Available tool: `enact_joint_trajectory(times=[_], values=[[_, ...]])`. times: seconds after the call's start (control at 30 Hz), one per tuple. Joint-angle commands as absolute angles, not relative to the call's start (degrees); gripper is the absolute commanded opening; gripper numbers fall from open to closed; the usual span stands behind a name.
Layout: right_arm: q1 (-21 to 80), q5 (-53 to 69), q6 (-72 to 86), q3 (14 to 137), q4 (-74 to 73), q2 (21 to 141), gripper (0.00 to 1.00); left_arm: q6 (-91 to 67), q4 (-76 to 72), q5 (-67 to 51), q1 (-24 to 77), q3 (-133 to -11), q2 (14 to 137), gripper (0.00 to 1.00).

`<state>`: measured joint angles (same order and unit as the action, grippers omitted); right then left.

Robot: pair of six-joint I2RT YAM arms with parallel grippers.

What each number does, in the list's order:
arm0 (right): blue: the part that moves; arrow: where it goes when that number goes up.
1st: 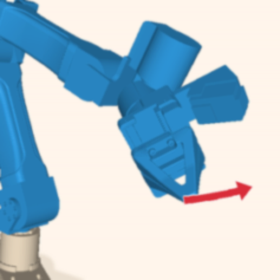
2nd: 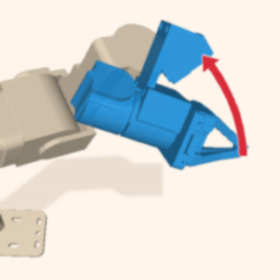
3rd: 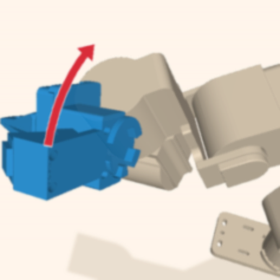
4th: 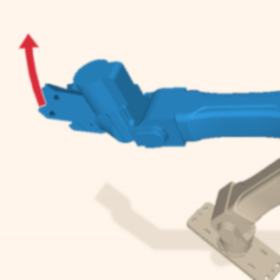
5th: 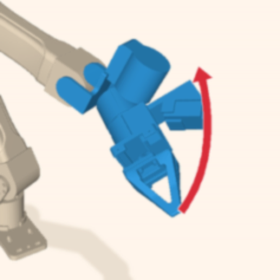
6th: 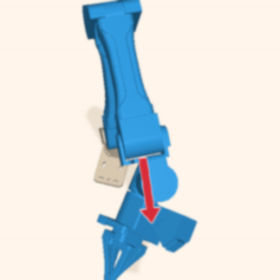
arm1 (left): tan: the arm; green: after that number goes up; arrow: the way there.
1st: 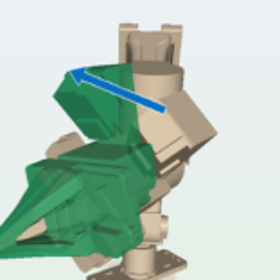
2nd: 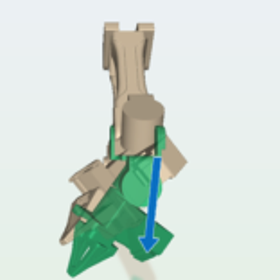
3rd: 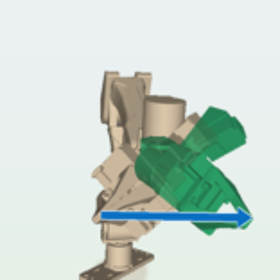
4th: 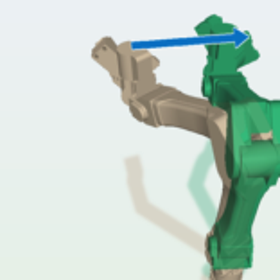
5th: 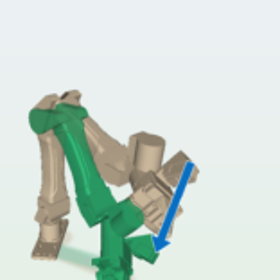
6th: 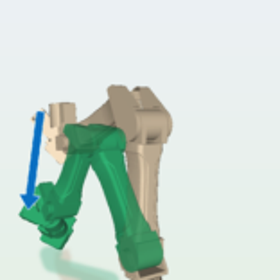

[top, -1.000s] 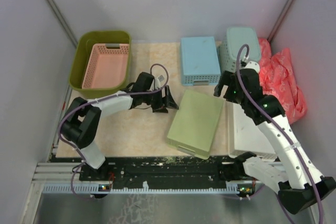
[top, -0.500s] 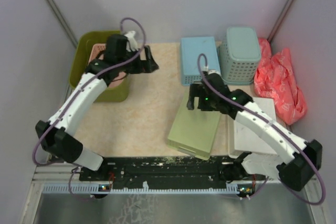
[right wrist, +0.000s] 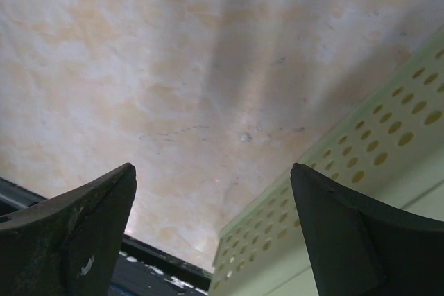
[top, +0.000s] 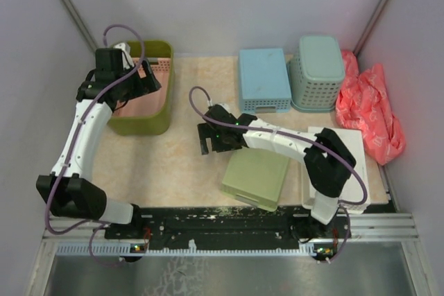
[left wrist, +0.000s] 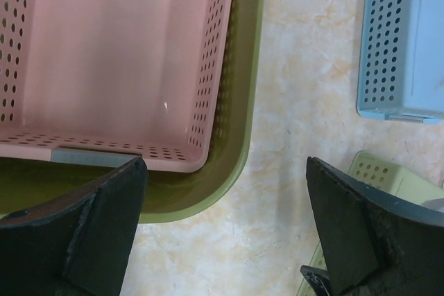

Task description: Turn the large container upside down

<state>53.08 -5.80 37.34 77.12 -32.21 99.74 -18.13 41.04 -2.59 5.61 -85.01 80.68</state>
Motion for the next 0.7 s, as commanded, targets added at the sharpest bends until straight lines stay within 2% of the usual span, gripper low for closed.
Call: enact_joint_trajectory(times=[0.0,0.2,0.4,0.57,0.67], values=[[52.3,-9.5,36.7,73.5,-35.2,99.0,0.94,-17.1,40.9,-2.9,4.8,-84.9,82.2,1.0],[48.9,-11.9,32.4,68.3,-36.5,91.7,0.95,-12.2,40.5,-3.9,5.1,-86.9,86.8,0.99],[48.9,-6.0,29.1,68.4,-29.3,84.3,0.95,-7.4,35.3,0.5,5.1,-87.5,93.8,0.99],[48.9,-6.9,28.7,70.4,-28.3,82.0,0.95,-6.0,34.7,-1.4,5.1,-91.9,100.5,0.87],[48.9,-9.0,28.4,71.3,-29.7,82.0,0.95,-7.2,33.8,1.5,4.9,-93.8,102.7,0.82]])
